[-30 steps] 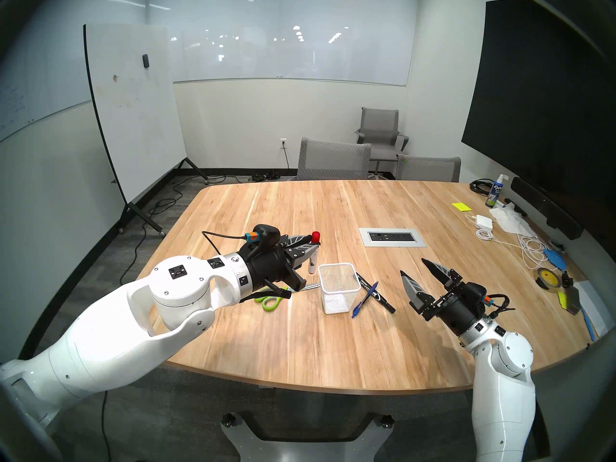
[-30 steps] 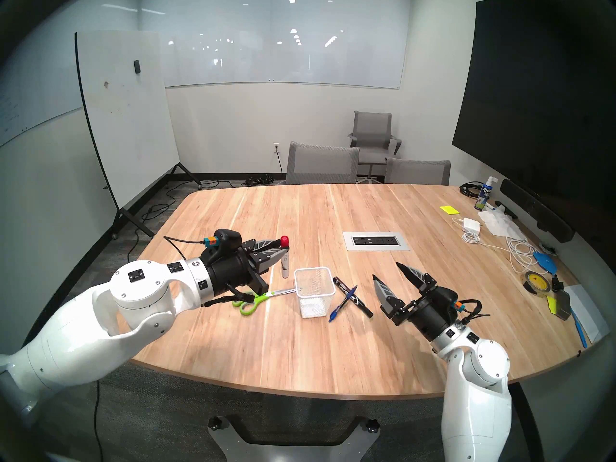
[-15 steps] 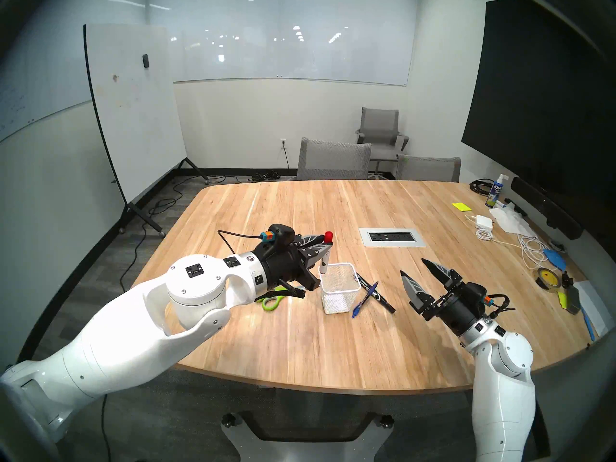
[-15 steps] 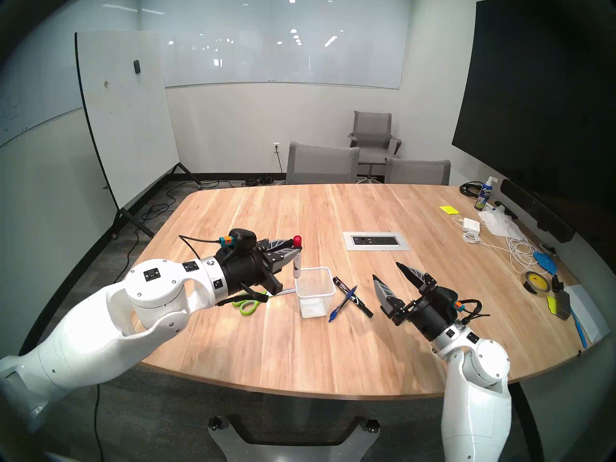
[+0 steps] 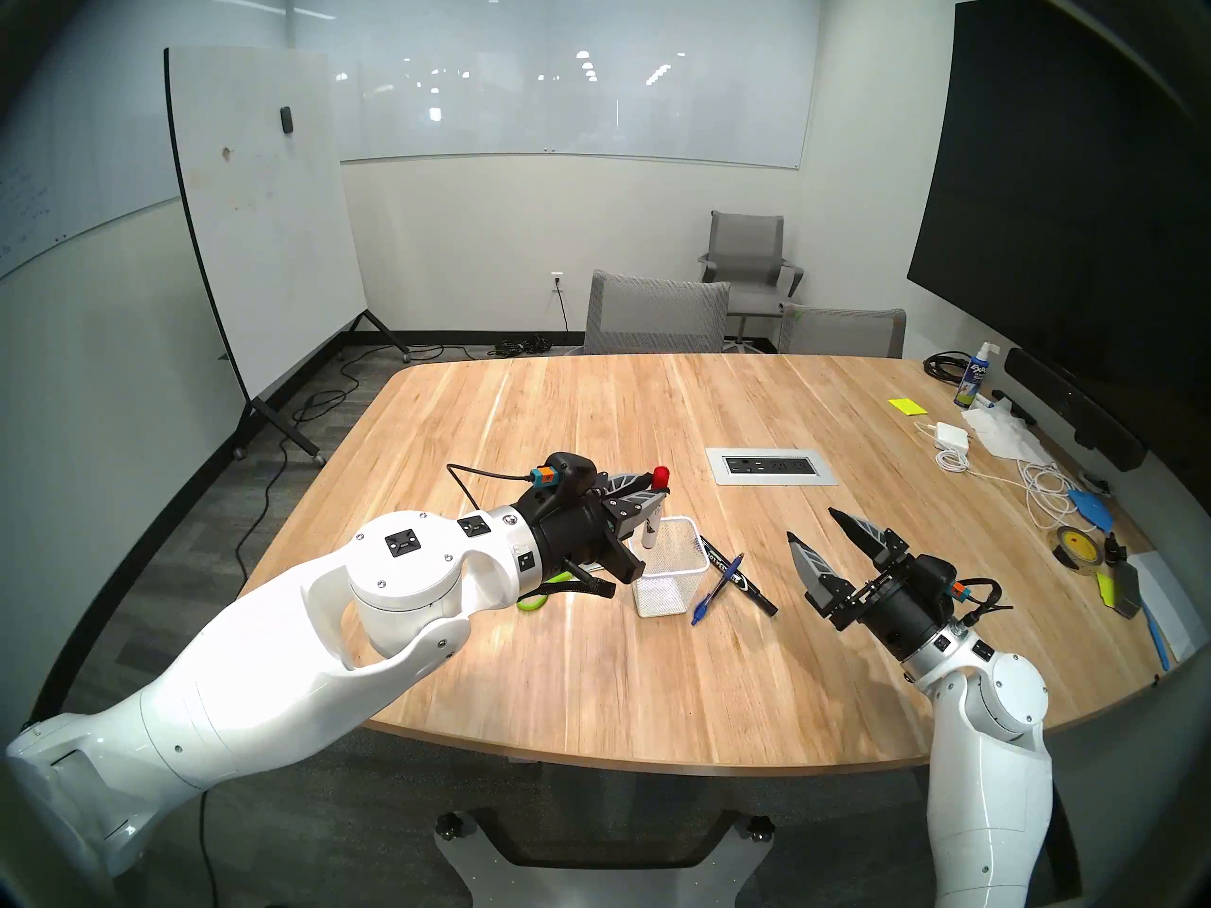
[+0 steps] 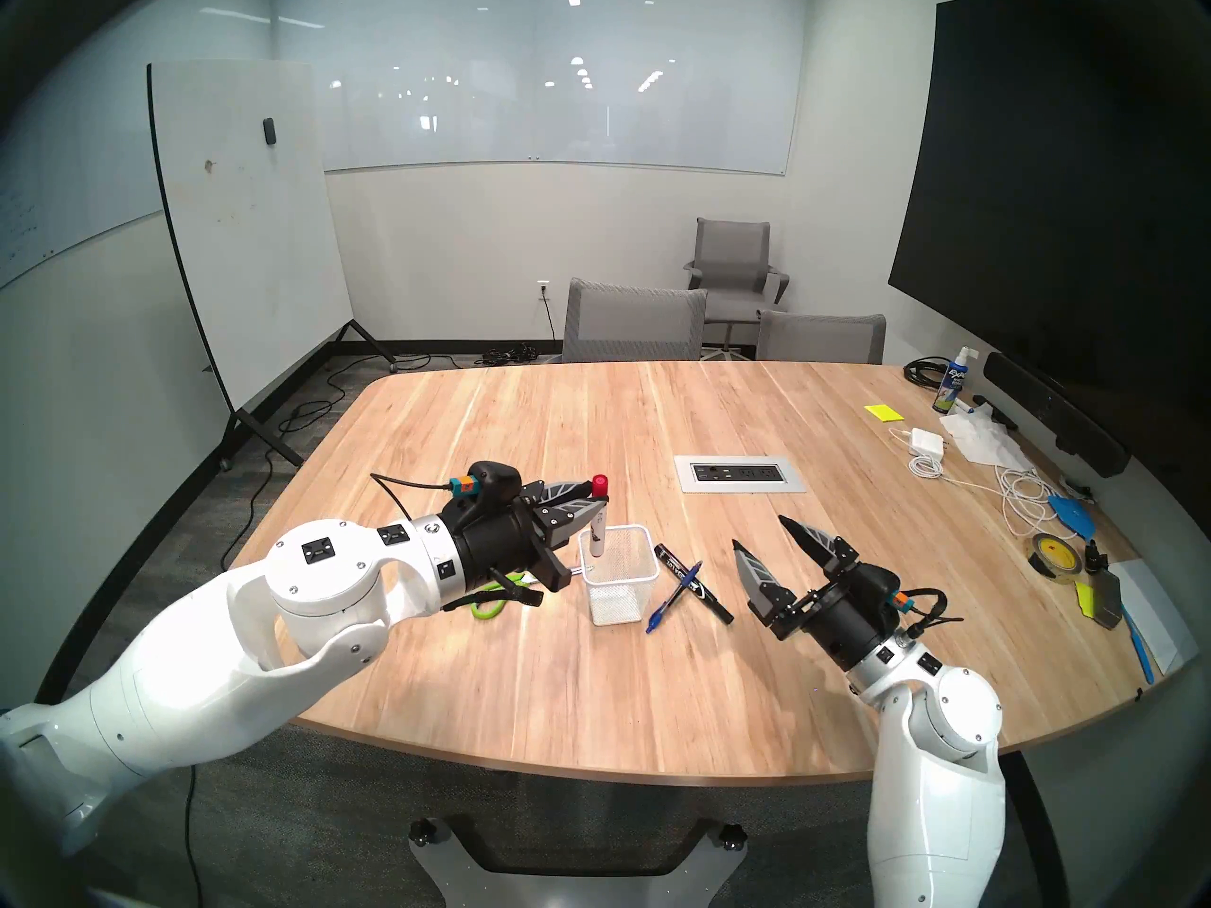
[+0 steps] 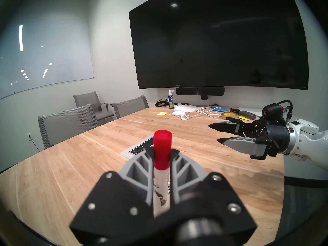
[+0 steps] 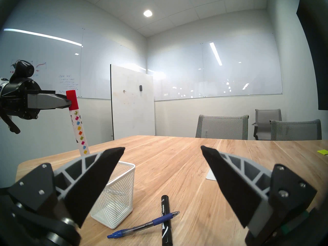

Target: Place the pen, the marker, and the scissors into the pen holder

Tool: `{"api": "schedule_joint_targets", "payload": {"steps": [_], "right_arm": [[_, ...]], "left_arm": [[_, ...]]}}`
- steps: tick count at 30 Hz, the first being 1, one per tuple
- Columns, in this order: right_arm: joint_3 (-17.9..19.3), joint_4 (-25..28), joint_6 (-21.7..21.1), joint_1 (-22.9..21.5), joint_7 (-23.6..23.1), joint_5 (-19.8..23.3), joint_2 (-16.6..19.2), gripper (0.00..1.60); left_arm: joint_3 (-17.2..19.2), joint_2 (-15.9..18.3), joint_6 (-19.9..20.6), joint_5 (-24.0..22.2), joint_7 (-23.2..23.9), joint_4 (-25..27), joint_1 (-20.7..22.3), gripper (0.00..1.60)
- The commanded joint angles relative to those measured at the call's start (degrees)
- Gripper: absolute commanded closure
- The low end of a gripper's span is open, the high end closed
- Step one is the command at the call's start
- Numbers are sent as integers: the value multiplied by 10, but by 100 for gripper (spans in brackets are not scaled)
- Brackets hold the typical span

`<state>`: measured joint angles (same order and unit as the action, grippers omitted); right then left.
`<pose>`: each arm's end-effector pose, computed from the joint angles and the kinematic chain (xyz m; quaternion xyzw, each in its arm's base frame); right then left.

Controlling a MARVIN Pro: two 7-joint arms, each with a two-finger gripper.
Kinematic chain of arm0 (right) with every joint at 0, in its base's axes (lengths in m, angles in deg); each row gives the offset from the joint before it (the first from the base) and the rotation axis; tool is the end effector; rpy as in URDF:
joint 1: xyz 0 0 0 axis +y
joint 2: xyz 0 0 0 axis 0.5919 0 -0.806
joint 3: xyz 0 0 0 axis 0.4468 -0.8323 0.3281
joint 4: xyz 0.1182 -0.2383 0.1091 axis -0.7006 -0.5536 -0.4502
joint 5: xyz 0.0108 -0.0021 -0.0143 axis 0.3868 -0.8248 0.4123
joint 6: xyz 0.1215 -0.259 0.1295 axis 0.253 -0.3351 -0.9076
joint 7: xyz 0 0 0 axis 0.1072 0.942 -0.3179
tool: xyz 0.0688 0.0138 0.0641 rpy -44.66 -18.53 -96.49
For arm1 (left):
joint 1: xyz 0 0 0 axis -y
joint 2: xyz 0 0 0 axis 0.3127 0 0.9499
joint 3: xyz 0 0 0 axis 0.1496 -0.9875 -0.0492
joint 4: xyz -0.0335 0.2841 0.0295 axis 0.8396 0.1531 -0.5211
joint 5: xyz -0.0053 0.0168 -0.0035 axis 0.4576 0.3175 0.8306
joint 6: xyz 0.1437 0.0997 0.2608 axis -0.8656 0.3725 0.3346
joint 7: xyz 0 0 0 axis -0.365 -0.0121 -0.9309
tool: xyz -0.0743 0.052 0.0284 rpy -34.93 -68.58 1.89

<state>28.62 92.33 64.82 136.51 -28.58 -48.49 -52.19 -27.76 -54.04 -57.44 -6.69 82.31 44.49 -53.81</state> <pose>0.3290 -0.1121 -0.2806 -0.6156 -0.1764 -0.7377 0.2138 0.3554 -0.1041 -0.1795 0.6554 -0.3536 0.6179 0.2522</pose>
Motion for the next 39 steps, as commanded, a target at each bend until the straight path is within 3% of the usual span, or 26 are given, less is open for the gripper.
{"api": "schedule_joint_targets", "payload": {"steps": [1,39], "right_arm": [[-1,10,-1,-5,0,2,-1,0],[1,10,-2,-6,-2,0,-3,0]], "left_arm": [[-2,-16,-14,-1,1,-4,2,160],[-38,-48,-47,5,9,-78,-1,160]]}}
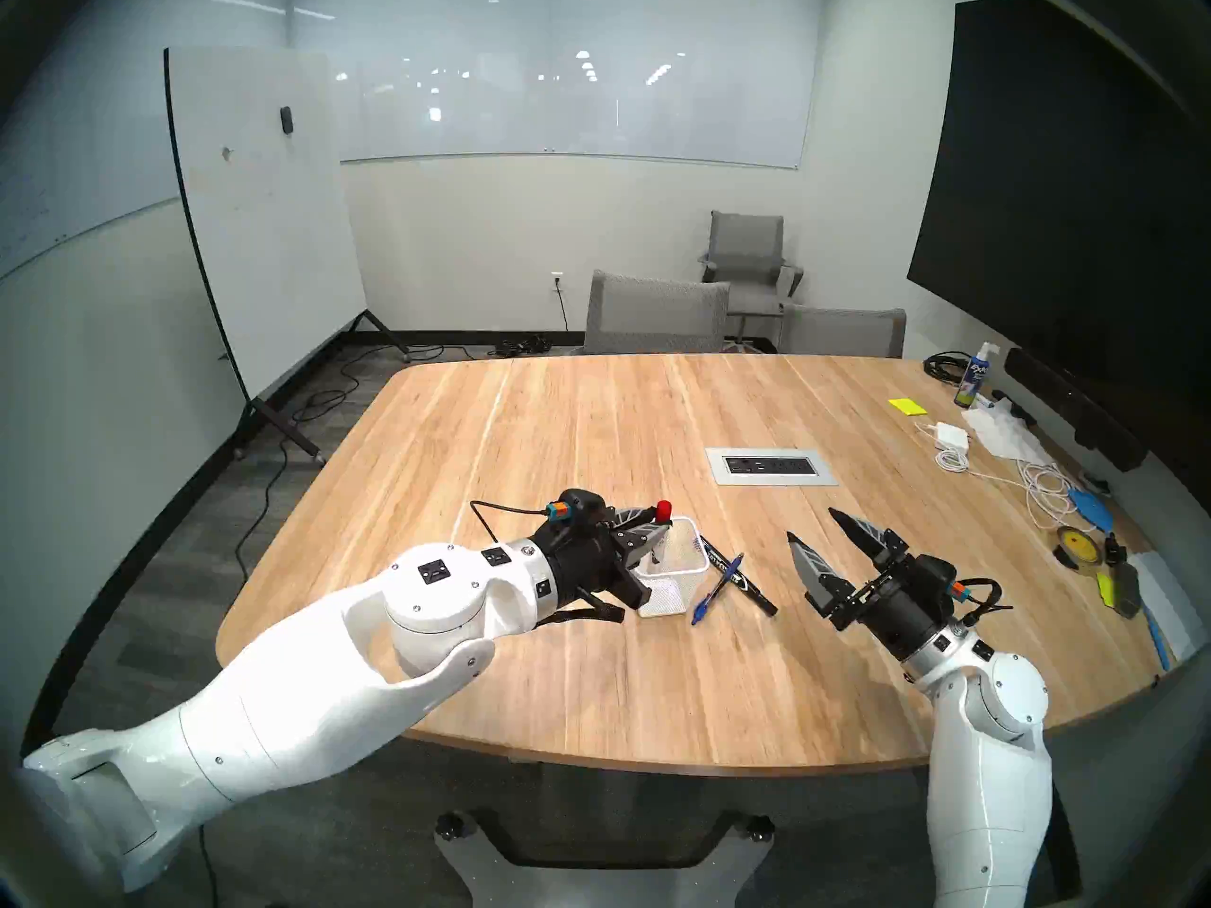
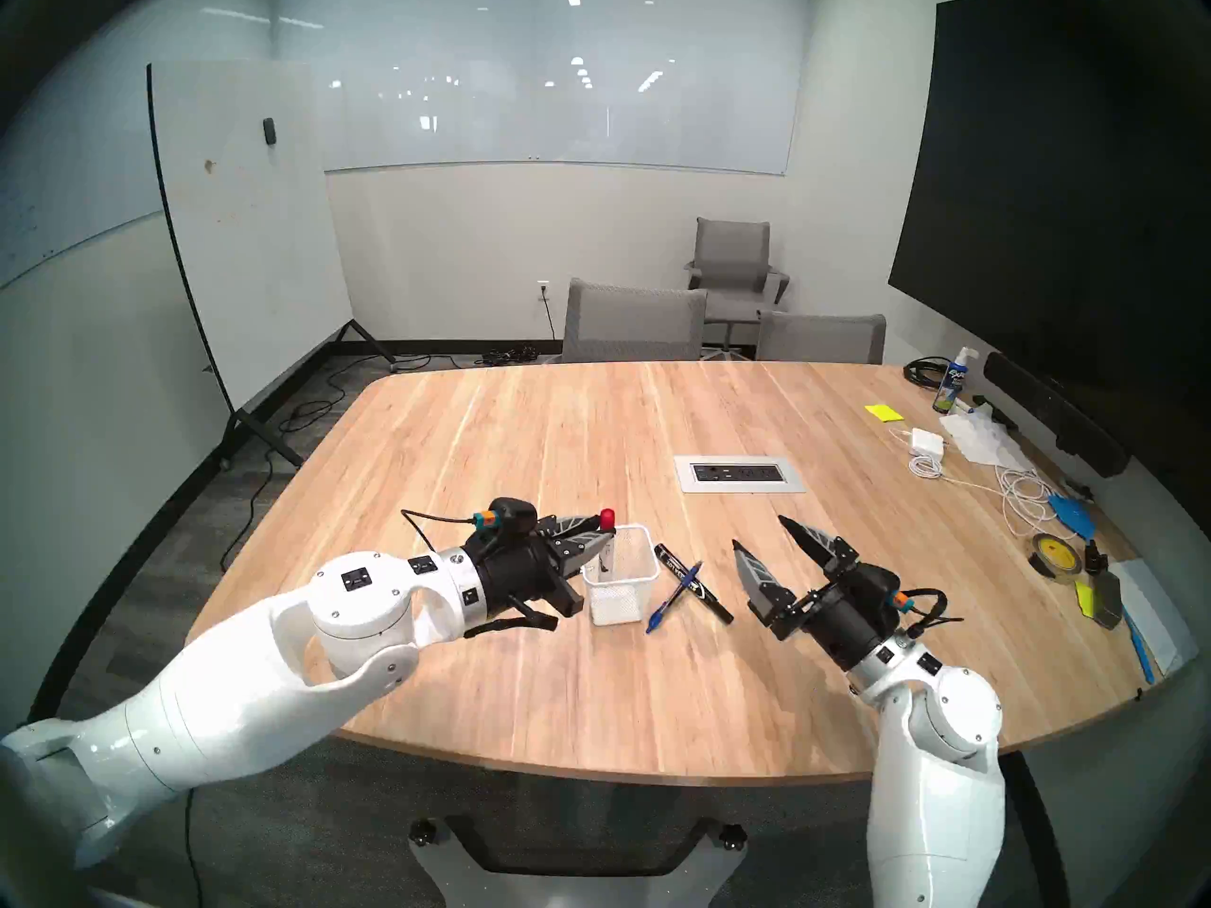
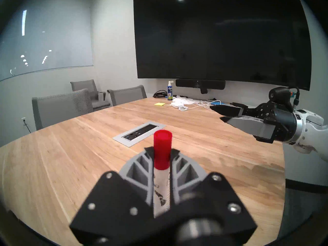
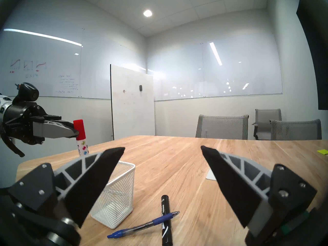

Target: Place the pen, the marker, and the scissors into the pen holder

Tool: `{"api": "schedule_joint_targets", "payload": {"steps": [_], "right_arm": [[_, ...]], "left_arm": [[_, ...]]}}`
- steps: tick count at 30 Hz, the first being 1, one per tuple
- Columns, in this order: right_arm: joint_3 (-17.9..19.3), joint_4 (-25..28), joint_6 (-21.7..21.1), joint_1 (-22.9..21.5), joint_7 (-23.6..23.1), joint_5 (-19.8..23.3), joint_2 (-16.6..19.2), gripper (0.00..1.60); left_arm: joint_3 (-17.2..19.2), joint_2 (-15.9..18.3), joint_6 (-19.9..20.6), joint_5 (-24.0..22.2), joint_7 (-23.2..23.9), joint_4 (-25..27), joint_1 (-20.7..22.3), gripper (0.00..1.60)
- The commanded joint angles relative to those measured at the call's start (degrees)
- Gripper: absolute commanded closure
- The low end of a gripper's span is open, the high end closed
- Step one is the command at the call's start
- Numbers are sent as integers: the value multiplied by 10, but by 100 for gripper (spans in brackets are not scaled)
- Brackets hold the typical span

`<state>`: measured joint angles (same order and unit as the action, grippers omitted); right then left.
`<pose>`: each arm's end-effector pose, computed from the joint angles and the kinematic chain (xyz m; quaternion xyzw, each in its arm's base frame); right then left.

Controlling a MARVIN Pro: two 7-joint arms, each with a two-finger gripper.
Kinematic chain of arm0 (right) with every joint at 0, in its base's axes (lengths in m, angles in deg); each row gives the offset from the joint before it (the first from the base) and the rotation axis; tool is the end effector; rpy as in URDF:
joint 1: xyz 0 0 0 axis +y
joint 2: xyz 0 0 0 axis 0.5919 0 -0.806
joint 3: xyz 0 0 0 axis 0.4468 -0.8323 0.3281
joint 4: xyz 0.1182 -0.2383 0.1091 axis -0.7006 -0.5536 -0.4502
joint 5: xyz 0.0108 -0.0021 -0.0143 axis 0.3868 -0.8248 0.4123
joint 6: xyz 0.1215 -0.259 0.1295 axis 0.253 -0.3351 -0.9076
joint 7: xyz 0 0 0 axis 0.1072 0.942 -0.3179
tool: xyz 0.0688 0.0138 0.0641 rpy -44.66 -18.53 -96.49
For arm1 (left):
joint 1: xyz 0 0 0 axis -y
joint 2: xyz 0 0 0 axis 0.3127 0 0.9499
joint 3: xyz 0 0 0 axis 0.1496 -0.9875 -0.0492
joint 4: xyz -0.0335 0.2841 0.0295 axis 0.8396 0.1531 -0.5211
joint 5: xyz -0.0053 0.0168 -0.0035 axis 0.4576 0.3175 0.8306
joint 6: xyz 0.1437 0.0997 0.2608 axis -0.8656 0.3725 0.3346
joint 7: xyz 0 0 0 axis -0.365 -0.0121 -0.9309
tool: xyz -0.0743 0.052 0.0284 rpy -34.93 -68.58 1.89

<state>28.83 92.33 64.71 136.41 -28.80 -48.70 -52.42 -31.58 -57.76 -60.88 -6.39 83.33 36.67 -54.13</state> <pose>0.3290 -0.1122 -0.2807 -0.6159 -0.1761 -0.7375 0.2138 0.3643 -0.1130 -0.2279 0.6786 -0.3351 0.5947 0.2711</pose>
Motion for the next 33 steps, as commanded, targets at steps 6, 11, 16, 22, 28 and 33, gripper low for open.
{"api": "schedule_joint_targets", "payload": {"steps": [6,11,16,22,28,33], "right_arm": [[-1,10,-1,-5,0,2,-1,0],[-1,10,-1,-5,0,2,-1,0],[-1,10,-1,-5,0,1,-1,0],[0,10,-1,-6,-1,1,-2,0],[0,10,-1,-6,-1,1,-2,0],[0,10,-2,-6,-2,0,-3,0]], "left_arm": [[-5,-15,-17,2,0,-11,-1,160],[-9,-17,-20,4,0,-18,-1,160],[-14,-21,-21,5,1,-24,0,160],[-19,-25,-23,8,1,-32,0,160],[-24,-26,-26,11,1,-43,-4,160],[-26,-27,-30,10,0,-52,-8,160]]}}
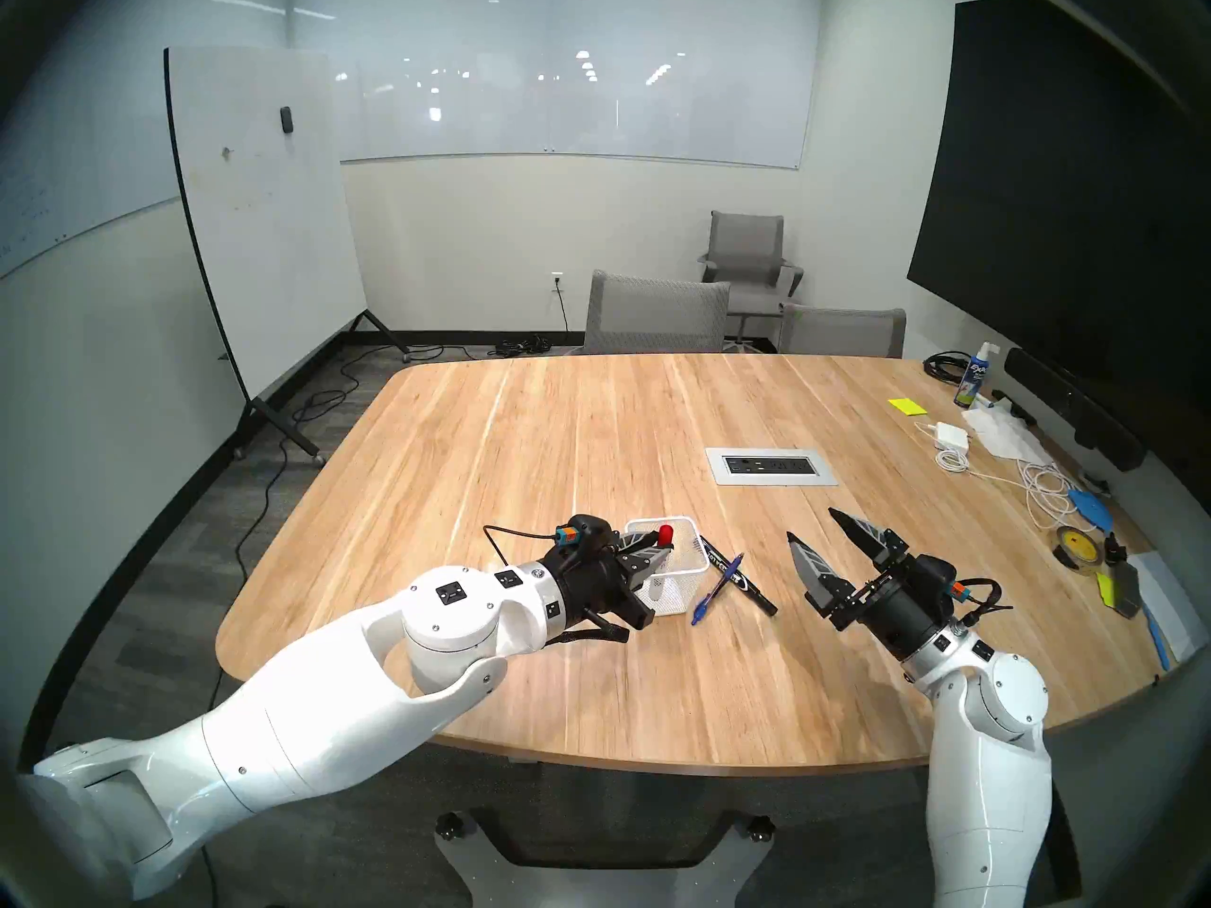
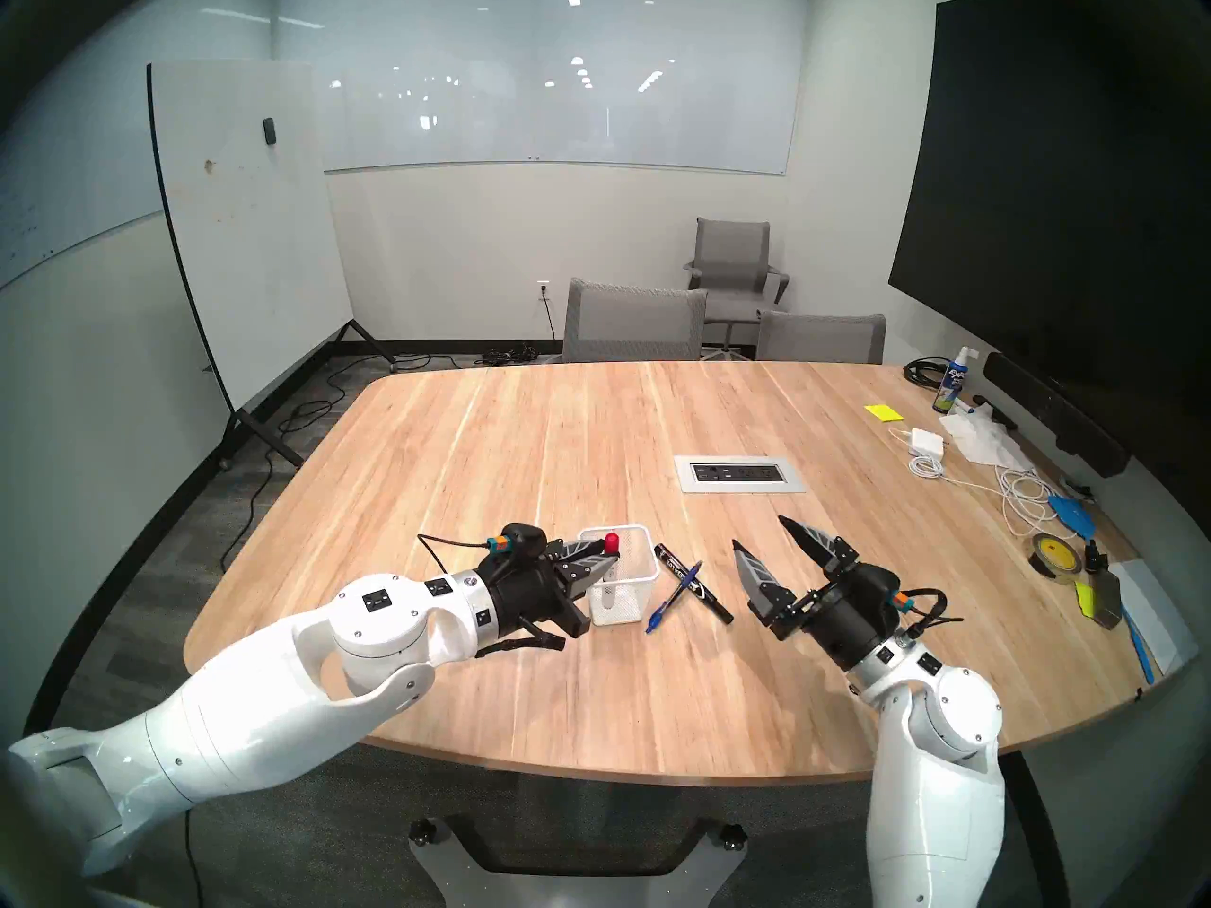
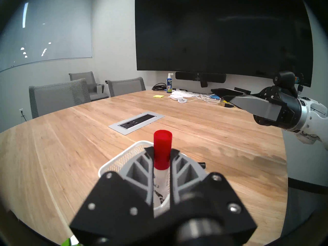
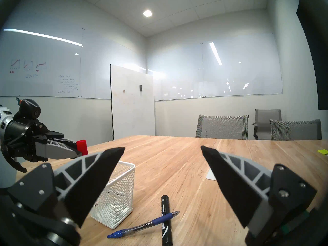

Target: Place the pen, the marker, and the scissors into the pen holder

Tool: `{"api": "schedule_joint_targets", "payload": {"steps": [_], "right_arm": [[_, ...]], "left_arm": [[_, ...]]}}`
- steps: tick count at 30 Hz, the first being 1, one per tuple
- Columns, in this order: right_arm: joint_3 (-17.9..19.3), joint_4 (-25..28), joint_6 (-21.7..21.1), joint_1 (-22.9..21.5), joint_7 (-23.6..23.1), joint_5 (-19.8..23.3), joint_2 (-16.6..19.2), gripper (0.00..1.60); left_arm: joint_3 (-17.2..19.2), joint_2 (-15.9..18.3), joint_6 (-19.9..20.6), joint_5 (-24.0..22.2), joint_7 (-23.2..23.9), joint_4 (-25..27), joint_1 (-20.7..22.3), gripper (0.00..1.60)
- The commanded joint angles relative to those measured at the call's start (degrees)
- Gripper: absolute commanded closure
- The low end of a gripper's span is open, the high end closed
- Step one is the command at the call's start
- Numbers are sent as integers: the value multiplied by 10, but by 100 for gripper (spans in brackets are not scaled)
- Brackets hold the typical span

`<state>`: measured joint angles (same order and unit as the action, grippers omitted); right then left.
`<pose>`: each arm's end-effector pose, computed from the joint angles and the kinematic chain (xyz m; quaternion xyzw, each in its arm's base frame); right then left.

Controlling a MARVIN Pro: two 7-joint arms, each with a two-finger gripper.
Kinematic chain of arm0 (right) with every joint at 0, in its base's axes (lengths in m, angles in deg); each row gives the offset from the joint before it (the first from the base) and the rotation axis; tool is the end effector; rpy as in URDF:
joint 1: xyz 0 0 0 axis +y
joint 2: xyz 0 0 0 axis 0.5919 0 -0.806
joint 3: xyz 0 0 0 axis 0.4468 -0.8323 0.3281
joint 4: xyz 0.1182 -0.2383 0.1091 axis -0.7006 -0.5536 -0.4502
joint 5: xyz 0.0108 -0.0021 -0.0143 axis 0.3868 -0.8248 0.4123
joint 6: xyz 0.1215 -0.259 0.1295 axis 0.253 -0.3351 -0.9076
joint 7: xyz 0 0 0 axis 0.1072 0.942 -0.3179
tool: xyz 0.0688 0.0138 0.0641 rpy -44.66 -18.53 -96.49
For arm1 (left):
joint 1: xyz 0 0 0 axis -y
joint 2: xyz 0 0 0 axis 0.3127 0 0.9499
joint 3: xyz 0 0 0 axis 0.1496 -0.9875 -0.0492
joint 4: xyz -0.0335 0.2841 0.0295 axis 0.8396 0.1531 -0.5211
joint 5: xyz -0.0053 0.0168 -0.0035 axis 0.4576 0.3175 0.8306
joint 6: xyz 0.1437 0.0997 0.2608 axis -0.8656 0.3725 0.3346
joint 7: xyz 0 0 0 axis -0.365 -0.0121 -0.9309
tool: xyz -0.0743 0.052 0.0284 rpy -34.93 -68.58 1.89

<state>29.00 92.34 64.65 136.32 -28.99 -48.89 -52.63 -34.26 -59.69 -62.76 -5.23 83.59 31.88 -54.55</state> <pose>0.3289 -0.1122 -0.2807 -0.6160 -0.1761 -0.7375 0.2138 0.3644 -0.1180 -0.2623 0.6944 -0.3321 0.5774 0.2723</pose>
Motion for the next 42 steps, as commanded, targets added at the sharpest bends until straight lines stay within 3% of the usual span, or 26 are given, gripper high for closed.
{"api": "schedule_joint_targets", "payload": {"steps": [1,26,27,28,29,42], "right_arm": [[-1,10,-1,-5,0,2,-1,0],[0,10,-1,-6,-1,1,-2,0],[0,10,-1,-6,-1,1,-2,0],[0,10,-1,-6,-1,1,-2,0],[0,10,-1,-6,-1,1,-2,0],[1,10,-1,-6,-2,0,-3,0]], "left_arm": [[0,-8,-11,-1,-2,-6,-4,160],[-14,-17,-4,7,5,-39,3,160],[-14,-18,-4,7,5,-39,3,129],[-14,-18,-2,6,5,-39,4,86],[-15,-19,-3,6,6,-40,4,0],[9,-2,-11,-4,-10,-23,3,0]]}}
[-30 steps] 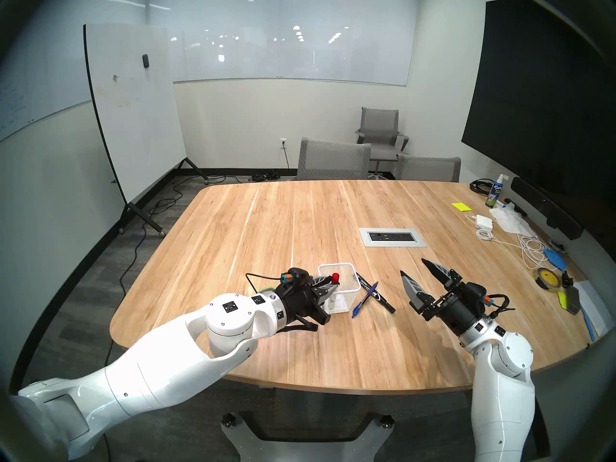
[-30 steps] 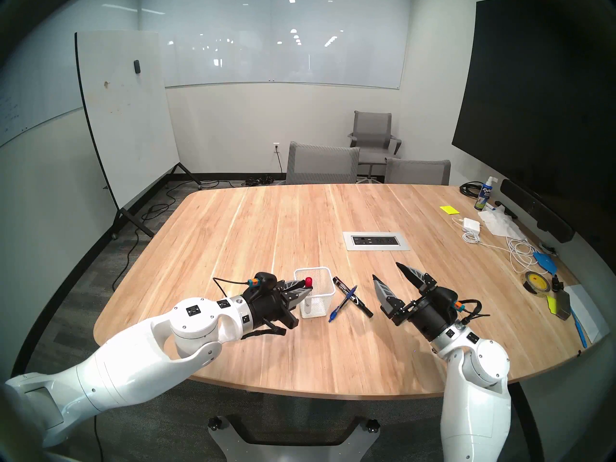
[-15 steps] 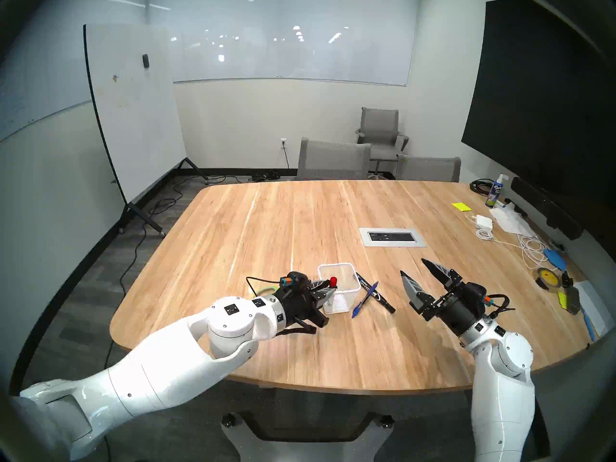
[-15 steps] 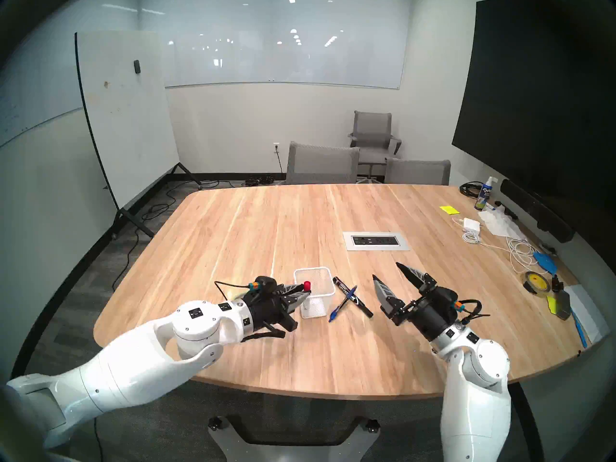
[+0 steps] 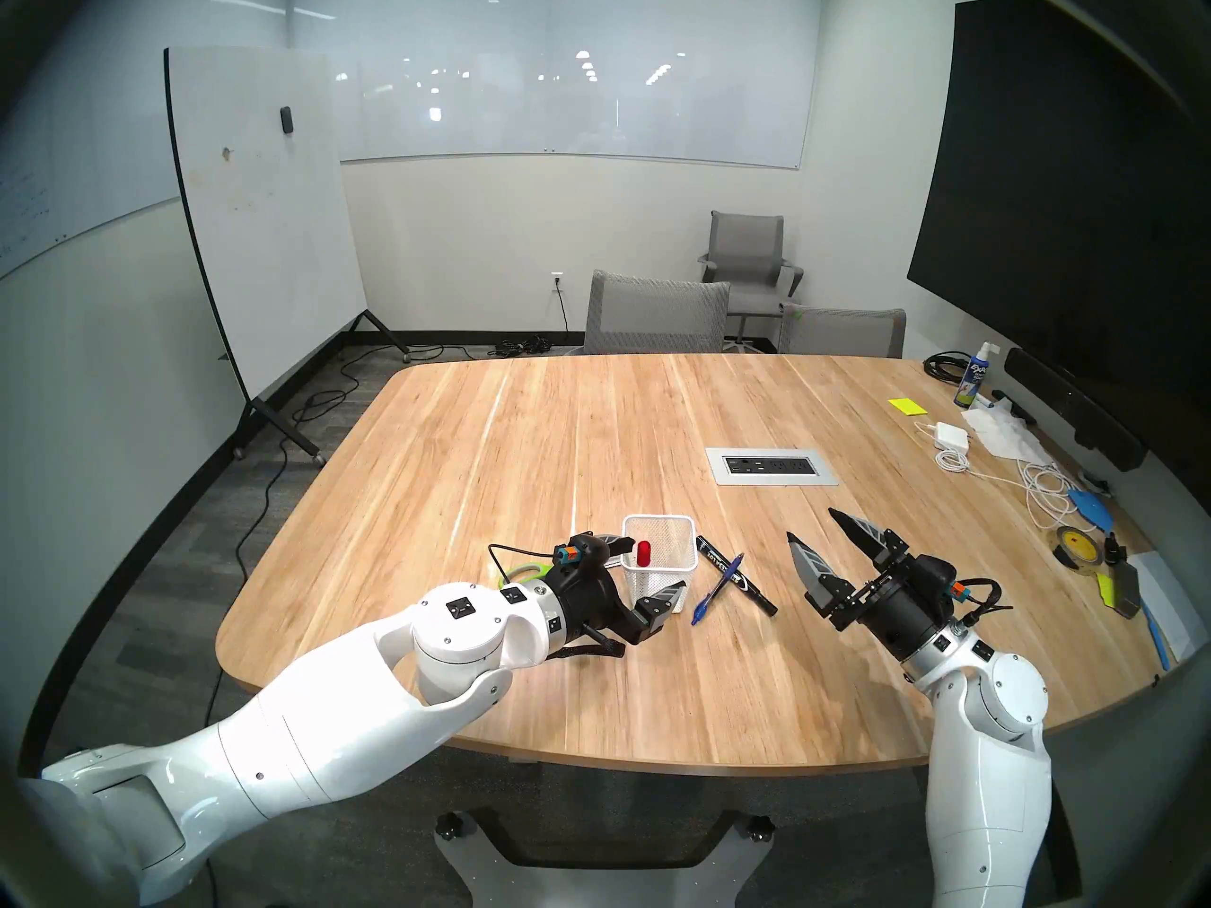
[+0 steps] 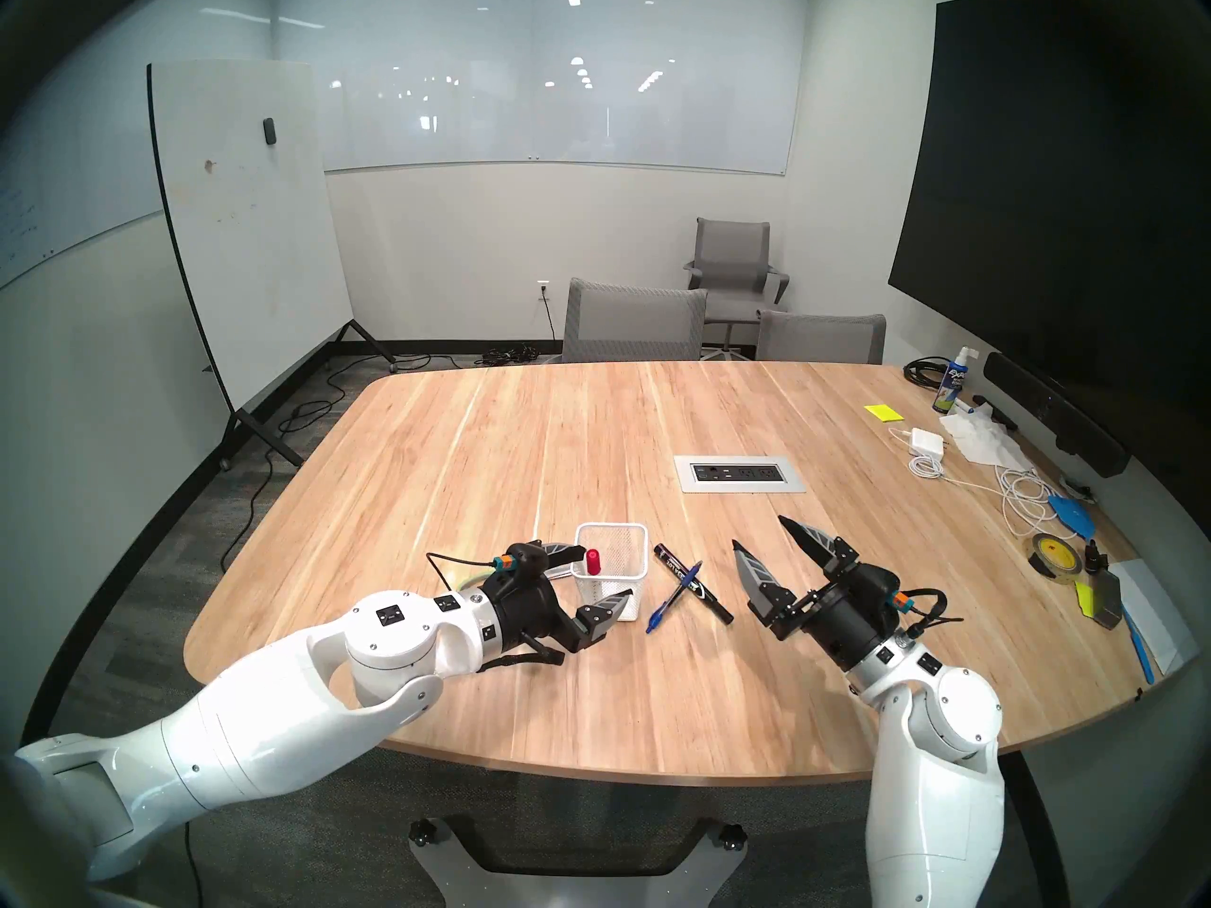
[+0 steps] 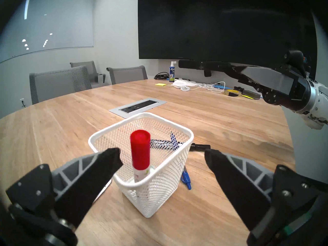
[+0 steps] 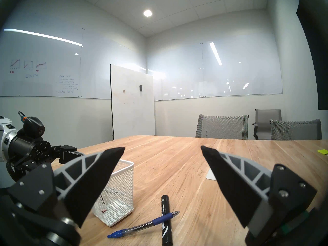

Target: Place the pen, the marker, and the scissors into the pen holder

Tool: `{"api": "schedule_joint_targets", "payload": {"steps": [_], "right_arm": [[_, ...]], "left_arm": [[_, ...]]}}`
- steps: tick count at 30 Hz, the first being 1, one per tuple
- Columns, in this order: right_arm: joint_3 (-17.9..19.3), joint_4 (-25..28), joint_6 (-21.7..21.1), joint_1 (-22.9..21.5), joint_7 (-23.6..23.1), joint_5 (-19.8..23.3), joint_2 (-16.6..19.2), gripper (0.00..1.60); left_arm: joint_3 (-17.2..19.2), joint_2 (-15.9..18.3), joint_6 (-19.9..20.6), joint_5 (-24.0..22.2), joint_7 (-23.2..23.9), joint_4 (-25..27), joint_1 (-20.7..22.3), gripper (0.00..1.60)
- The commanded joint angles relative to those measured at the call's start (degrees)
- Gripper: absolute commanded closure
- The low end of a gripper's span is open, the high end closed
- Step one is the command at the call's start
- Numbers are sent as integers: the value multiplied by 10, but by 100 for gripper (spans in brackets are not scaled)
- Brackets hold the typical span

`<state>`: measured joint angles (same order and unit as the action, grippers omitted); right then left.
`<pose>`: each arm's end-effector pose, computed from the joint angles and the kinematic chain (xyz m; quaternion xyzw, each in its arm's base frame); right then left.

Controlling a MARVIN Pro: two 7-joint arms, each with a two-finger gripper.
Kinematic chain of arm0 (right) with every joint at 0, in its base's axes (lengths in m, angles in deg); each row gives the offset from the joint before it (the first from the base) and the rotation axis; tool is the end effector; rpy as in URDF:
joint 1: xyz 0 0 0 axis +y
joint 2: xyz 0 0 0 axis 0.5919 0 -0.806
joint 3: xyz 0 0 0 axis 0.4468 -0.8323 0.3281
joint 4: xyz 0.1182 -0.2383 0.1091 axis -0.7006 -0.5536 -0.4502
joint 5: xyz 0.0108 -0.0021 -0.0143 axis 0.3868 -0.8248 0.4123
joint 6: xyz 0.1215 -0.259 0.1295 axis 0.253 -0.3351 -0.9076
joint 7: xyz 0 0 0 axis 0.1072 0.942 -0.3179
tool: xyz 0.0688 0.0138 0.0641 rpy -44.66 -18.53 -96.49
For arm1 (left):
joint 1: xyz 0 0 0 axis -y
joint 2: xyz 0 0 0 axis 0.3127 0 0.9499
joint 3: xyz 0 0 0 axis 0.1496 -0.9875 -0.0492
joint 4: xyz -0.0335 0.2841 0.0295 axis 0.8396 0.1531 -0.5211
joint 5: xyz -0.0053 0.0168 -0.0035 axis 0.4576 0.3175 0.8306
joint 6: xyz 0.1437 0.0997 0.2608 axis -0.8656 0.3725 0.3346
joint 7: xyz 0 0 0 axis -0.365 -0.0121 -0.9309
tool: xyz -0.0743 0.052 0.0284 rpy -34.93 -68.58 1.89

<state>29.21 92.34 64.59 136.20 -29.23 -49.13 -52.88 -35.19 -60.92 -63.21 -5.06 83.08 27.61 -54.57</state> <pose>0.3289 -0.1122 -0.2807 -0.6160 -0.1762 -0.7375 0.2136 0.3711 -0.1132 -0.2872 0.7151 -0.3211 0.5639 0.2599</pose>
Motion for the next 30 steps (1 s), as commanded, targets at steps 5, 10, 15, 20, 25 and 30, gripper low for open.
{"api": "schedule_joint_targets", "payload": {"steps": [5,10,15,20,25,30], "right_arm": [[-1,10,-1,-6,0,2,-1,0],[-1,10,-1,-6,0,2,-1,0],[-1,10,-1,-6,-1,2,-1,0],[0,10,-1,-6,-1,1,-2,0],[0,10,-1,-6,-1,1,-2,0],[0,10,-1,-6,-2,1,-2,0]], "left_arm": [[30,28,-7,-11,-10,43,4,0],[35,38,-8,-15,-14,58,1,0],[42,55,-12,-17,-25,77,-7,0],[47,76,-14,-13,-40,96,-20,0],[61,94,-27,-16,-54,105,-32,0],[77,119,-36,-23,-64,127,-46,0]]}}
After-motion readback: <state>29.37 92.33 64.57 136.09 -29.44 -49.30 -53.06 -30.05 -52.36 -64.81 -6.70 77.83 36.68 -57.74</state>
